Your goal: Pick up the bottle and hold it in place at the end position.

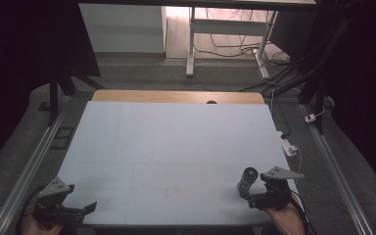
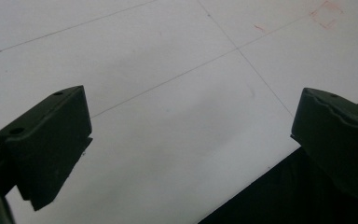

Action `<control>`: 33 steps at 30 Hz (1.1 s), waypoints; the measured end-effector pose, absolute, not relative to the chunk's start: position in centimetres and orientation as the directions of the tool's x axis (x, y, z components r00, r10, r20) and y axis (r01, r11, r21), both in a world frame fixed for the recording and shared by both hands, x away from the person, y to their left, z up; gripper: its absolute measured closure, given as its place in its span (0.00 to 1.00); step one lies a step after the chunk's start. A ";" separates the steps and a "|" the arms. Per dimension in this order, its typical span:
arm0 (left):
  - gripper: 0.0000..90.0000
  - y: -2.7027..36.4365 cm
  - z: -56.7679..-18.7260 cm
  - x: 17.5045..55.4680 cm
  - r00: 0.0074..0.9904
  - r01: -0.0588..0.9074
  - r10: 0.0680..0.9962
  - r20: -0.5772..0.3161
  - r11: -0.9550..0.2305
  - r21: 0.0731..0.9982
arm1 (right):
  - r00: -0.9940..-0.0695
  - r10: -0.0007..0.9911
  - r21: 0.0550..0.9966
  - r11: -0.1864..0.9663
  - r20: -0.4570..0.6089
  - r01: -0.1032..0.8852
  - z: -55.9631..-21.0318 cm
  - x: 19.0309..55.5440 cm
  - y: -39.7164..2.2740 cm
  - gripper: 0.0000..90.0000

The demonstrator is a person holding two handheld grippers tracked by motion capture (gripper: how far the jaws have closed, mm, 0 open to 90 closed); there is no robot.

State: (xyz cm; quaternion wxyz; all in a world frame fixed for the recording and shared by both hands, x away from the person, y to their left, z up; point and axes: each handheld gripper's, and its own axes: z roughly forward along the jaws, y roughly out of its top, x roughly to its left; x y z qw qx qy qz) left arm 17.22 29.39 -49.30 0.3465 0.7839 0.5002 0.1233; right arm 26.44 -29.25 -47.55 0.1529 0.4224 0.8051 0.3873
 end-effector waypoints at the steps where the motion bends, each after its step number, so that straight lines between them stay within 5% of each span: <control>1: 0.00 29.4 -49.3 17.2 0.470 0.700 0.869 -0.155 -0.260 0.666 | -0.596 0.800 0.752 0.346 0.075 0.560 -47.6 26.6 -29.2 0.00; 15: 0.00 29.4 -49.3 17.3 0.473 0.700 0.867 -0.157 -0.262 0.664 | -0.618 0.782 0.741 0.370 0.077 0.560 -48.5 28.3 -29.2 0.00; 24: 0.00 29.3 -49.3 17.3 0.476 0.700 0.866 -0.155 -0.266 0.662 | -0.639 0.766 0.718 0.404 0.073 0.566 -49.3 28.9 -29.8 0.18; 33: 0.00 29.3 -49.3 17.3 0.475 0.701 0.866 -0.155 -0.267 0.661 | -0.675 0.737 0.710 0.453 0.042 0.539 -49.4 28.8 -29.6 0.49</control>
